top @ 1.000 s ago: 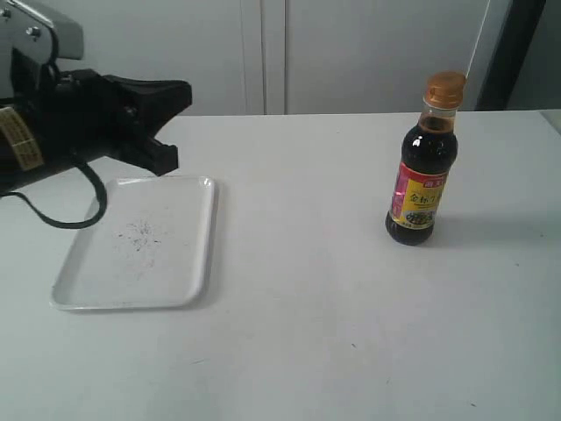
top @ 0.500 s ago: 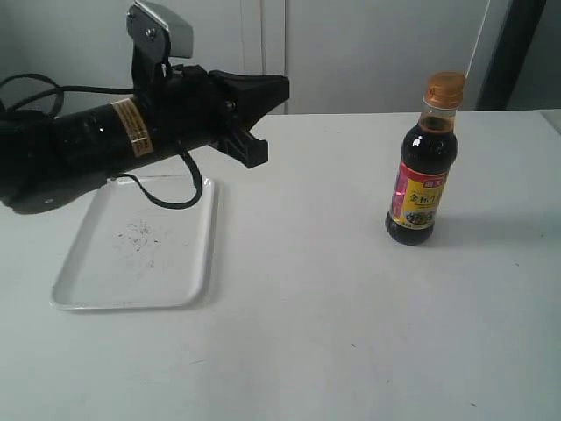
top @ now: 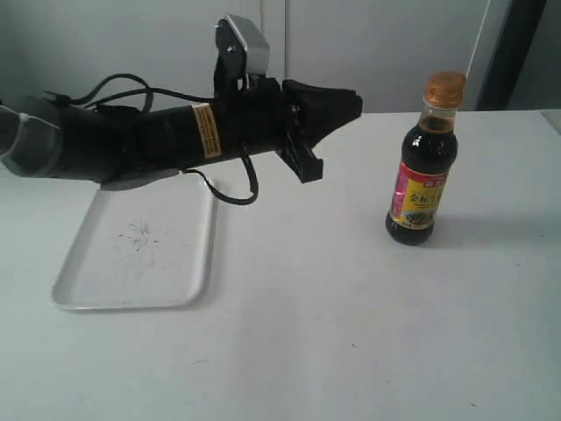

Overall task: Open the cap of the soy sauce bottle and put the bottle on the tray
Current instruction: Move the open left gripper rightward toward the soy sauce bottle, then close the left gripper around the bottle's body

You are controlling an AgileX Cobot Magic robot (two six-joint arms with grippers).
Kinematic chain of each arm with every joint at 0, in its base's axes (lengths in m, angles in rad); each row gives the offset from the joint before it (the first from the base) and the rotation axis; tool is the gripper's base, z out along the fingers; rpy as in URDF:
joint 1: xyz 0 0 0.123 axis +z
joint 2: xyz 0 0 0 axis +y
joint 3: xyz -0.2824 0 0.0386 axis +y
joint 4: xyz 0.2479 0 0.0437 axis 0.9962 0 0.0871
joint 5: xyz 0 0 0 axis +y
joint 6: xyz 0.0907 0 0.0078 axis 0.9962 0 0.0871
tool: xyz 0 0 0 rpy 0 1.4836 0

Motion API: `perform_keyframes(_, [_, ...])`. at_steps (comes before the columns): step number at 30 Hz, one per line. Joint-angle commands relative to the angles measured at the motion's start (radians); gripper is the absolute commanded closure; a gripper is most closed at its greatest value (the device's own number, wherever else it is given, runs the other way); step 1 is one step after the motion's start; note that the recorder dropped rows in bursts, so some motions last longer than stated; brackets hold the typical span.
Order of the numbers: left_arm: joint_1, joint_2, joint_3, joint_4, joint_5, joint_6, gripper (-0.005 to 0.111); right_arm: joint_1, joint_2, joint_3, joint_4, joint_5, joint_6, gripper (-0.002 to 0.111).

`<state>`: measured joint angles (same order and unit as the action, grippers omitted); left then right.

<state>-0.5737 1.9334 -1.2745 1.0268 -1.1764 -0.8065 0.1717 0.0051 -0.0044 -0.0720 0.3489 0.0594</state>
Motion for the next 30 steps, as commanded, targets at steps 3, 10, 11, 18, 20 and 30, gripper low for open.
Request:
perform_keyframes(3, [-0.019, 0.049, -0.072, 0.039, -0.026, -0.065, 0.021, -0.003, -0.005, 0.004, -0.003, -0.002, 0.001, 0.108])
perform_keyframes(10, [-0.040, 0.144, -0.211, 0.124, -0.026, -0.168, 0.015, -0.003, -0.005, 0.004, -0.003, -0.002, 0.001, 0.108])
perform_keyframes(11, [-0.051, 0.159, -0.237, 0.129, -0.026, -0.180, 0.015, -0.003, -0.005, 0.004, -0.003, -0.002, 0.001, 0.108])
perform_keyframes(18, [-0.082, 0.236, -0.377, 0.127, 0.011, -0.246, 0.016, -0.003, -0.005, 0.004, -0.003, -0.002, 0.001, 0.108])
perform_keyframes(20, [-0.090, 0.251, -0.405, 0.127, 0.051, -0.261, 0.016, -0.003, -0.005, 0.004, -0.003, -0.002, 0.001, 0.108])
perform_keyframes(30, [-0.118, 0.331, -0.532, 0.127, 0.069, -0.358, 0.016, -0.003, -0.005, 0.004, -0.003, -0.002, 0.001, 0.108])
